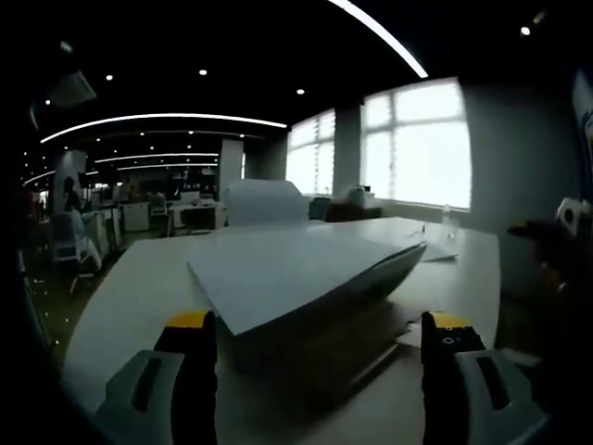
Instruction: Remove the paper from the printer output slot and place it on top of the printer
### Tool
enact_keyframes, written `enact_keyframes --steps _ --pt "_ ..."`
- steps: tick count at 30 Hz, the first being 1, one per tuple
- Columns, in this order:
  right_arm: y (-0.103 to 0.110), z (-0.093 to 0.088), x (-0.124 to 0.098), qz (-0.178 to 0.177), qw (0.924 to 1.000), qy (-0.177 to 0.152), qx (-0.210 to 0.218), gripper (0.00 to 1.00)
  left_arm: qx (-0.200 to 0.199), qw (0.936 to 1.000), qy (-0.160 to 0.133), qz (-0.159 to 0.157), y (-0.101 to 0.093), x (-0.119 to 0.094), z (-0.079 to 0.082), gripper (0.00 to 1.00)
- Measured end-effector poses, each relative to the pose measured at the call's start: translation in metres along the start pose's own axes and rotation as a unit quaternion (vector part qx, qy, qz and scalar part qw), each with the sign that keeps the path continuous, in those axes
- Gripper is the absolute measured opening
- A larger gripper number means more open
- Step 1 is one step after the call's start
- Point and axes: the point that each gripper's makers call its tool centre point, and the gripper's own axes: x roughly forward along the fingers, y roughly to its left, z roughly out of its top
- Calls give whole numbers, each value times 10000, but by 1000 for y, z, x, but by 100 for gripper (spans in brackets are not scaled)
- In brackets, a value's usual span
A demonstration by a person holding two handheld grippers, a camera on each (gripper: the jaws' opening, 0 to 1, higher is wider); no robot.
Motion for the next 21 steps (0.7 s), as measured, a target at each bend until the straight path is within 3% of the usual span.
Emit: enact_keyframes --steps 21 --pt "1 0 1 16 10000 -2 6 85 -35 9999 101 65 3 6 -2 91"
